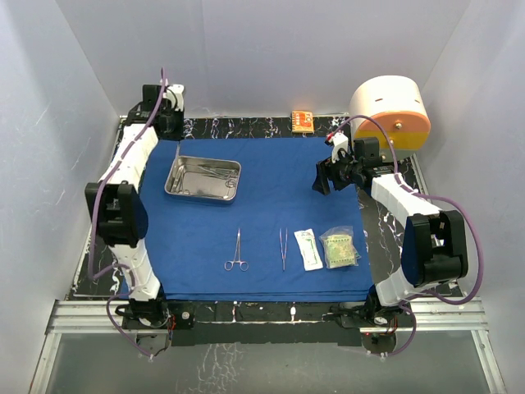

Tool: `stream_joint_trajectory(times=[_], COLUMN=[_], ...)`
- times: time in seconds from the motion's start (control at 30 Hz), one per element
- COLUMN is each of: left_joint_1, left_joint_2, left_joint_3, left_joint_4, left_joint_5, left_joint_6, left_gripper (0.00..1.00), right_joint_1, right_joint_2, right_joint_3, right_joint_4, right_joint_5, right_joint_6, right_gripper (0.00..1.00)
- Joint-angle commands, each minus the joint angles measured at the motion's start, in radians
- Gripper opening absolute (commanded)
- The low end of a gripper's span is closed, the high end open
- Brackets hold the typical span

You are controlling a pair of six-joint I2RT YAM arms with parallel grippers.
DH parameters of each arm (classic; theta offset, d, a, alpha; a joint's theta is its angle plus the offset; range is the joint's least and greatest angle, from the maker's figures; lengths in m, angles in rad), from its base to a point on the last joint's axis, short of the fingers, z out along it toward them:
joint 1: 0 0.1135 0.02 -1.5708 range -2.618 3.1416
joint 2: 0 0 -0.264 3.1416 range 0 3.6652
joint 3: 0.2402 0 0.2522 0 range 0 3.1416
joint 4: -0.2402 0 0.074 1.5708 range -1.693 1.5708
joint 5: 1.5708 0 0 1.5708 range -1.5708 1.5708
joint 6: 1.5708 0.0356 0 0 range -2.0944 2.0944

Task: Open and lay out the surgical kit
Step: Pick up the medical item from the container, then place the medical item in the surgical kit.

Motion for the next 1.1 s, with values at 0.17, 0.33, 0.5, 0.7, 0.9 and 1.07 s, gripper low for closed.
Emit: stream_joint_trajectory(times=[0.17,0.33,0.5,0.7,0.9,1.07], left_joint_1=[-0.002,-0.005,-0.006,-0.006,-0.006,-0.006], left_joint_2=[-0.431,-0.609,-0.714,-0.751,-0.763,-0.77], left_joint_3=[-0.341,-0.533,-0.648,-0.723,-0.805,-0.878], left_joint_4=[-0.049,-0.046,-0.074,-0.109,-0.111,-0.086], left_joint_5=[0.003,0.01,0.032,0.069,0.095,0.075], left_joint_6=[-0.021,-0.016,0.017,0.067,0.06,0.049], left_gripper=[0.0,0.0,0.0,0.0,0.0,0.0], right_joint_1=[-0.008,-0.008,-0.007,-0.008,-0.015,-0.024], right_joint_2=[-0.064,-0.081,-0.106,-0.154,-0.172,-0.176], right_joint_3=[0.018,0.019,0.022,0.007,-0.004,-0.006], right_joint_4=[0.029,0.033,0.036,0.058,0.074,0.079], right_joint_5=[-0.003,-0.014,0.018,0.063,0.064,0.082], right_joint_6=[-0.013,-0.002,-0.006,-0.023,-0.015,-0.01], right_gripper=[0.7,0.71,0.72,0.8,0.98,0.98])
